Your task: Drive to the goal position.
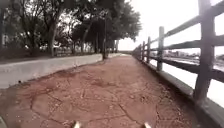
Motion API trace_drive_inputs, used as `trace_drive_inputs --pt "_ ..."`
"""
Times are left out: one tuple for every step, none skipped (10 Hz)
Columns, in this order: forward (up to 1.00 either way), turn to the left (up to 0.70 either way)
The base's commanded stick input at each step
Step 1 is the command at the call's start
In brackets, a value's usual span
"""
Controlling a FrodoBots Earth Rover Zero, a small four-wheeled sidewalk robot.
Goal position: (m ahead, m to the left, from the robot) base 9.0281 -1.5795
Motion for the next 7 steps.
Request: trace_drive_inputs --pt "0.5 0.0" --pt "0.5 0.0" --pt "0.5 0.0" --pt "0.5 0.0" --pt "0.5 0.0" --pt "0.5 0.0" --pt "0.5 0.0"
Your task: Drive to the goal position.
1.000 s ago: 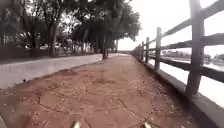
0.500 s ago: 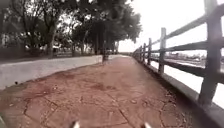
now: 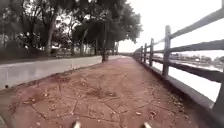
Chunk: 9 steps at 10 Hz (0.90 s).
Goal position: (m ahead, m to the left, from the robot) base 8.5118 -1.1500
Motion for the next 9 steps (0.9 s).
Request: trace_drive_inputs --pt "0.5 0.0" --pt "0.5 0.0" --pt "0.5 0.0" --pt "0.5 0.0" --pt "0.5 0.0" --pt "0.5 0.0" --pt "0.5 0.0" --pt "0.5 0.0" --pt "0.5 0.0"
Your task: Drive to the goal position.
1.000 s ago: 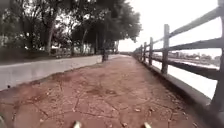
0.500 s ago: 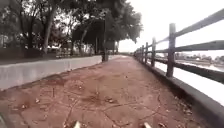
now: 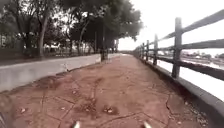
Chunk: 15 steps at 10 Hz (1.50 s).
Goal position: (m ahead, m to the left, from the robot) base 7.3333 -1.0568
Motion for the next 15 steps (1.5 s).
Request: trace_drive_inputs --pt "0.5 0.0" --pt "0.5 0.0" --pt "0.5 0.0" --pt "0.5 0.0" --pt "0.5 0.0" --pt "0.5 0.0" --pt "0.5 0.0" --pt "0.5 0.0" --pt "0.5 0.0" --pt "0.5 0.0" --pt "0.5 0.0" --pt "0.5 0.0" --pt "0.5 0.0" --pt "0.5 0.0" --pt "0.5 0.0"
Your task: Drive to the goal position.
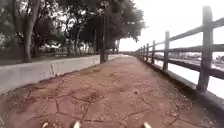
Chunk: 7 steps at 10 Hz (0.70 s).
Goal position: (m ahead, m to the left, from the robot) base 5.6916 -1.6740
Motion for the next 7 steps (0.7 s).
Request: trace_drive_inputs --pt "0.5 0.0" --pt "0.5 0.0" --pt "0.5 0.0" --pt "0.5 0.0" --pt "0.5 0.0" --pt "0.5 0.0" --pt "0.5 0.0"
